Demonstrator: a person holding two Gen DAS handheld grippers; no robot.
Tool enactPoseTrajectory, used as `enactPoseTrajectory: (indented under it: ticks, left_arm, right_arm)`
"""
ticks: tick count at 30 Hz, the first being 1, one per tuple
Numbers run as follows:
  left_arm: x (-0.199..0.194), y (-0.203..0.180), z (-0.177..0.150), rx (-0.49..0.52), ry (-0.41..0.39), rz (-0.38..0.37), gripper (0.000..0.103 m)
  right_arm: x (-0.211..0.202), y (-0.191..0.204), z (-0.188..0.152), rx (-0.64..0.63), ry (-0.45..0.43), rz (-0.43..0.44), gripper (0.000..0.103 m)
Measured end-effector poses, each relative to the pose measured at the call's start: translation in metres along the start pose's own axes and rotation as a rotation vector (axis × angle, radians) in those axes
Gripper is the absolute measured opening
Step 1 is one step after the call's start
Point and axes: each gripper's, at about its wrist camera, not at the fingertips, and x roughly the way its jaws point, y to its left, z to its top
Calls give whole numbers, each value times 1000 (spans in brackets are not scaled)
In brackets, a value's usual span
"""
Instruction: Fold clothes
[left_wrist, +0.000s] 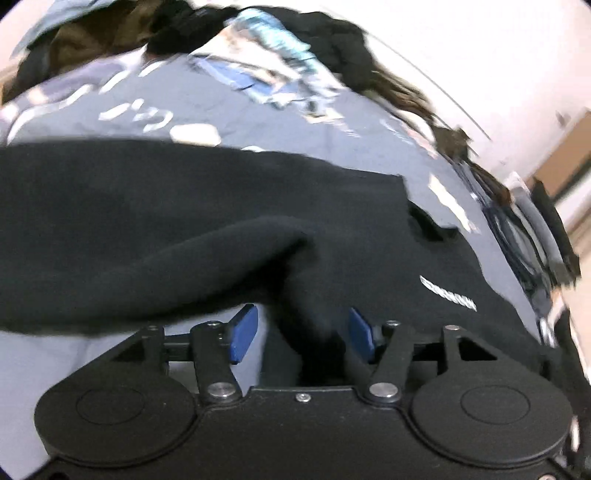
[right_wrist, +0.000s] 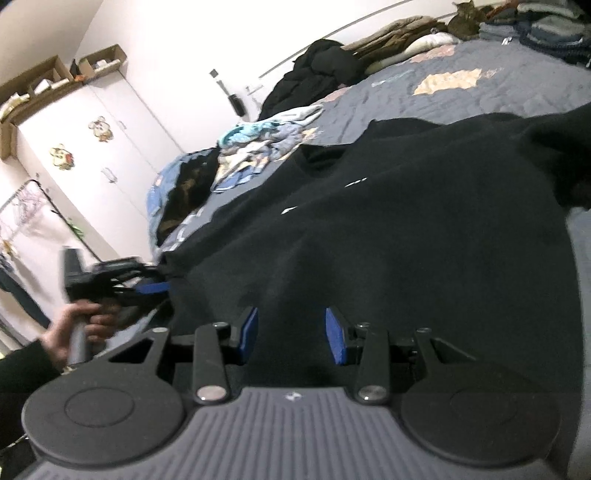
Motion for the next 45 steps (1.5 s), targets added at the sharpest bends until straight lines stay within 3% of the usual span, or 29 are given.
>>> enactPoseTrajectory:
  ticks: [5,9,15,21,24,26,30,33,36,38,39,40,41,42,43,44,45]
  left_arm:
    - [-35,-47,-16,124,-46,-34,56]
    - [-21,-90,0,285,-79,10,57]
    - [31,-127,55,500,-84,105,57]
    - [106,-135,100,651,-40,207,64]
    - [144,-134,116,684,-7,203,68]
    - [166,-137,122,716,22,152,68]
    - [213,-150,132,806,66,112,68]
    - [244,-155,142,838,93,99,69]
    - [269,-147,149,812,131,105,78]
    - [285,-137,149,767,169,87,78]
    - [291,-133,148,746,182,73,77]
    - [294,-129,145,727,194,55,68]
    - [296,-126,143,715,203,36,52]
    - [295,-126,140,720,201,23,43]
    - [290,-127,138,741,186,19,25]
    - [284,-128,137,767,158,23,14]
    - [277,-128,138,778,120,24,13]
  right_arm:
    - [-14,-4,21,-17,-52,-45,39]
    - [-9,-10,66,-118,-59,-99,40]
    - [51,-40,153,-284,-13,-233,45]
    - [127,-80,208,-309,76,-313,48]
    - [158,-99,221,-314,97,-337,48]
    - [177,-105,230,-336,109,-331,48]
    - [206,-110,246,-400,155,-240,50]
    - [222,-122,258,-376,185,-178,51]
    - [239,-133,255,-337,240,-166,56]
    - [249,-141,251,-311,280,-161,56]
    - [255,-145,250,-298,300,-158,55]
    - [256,-144,249,-303,294,-163,44]
    - [254,-141,250,-318,273,-172,8]
    - [253,-137,251,-333,251,-180,4]
    - [251,-134,251,-348,230,-189,3]
    - [249,-130,252,-364,209,-198,3]
    - [248,-127,253,-379,188,-206,3]
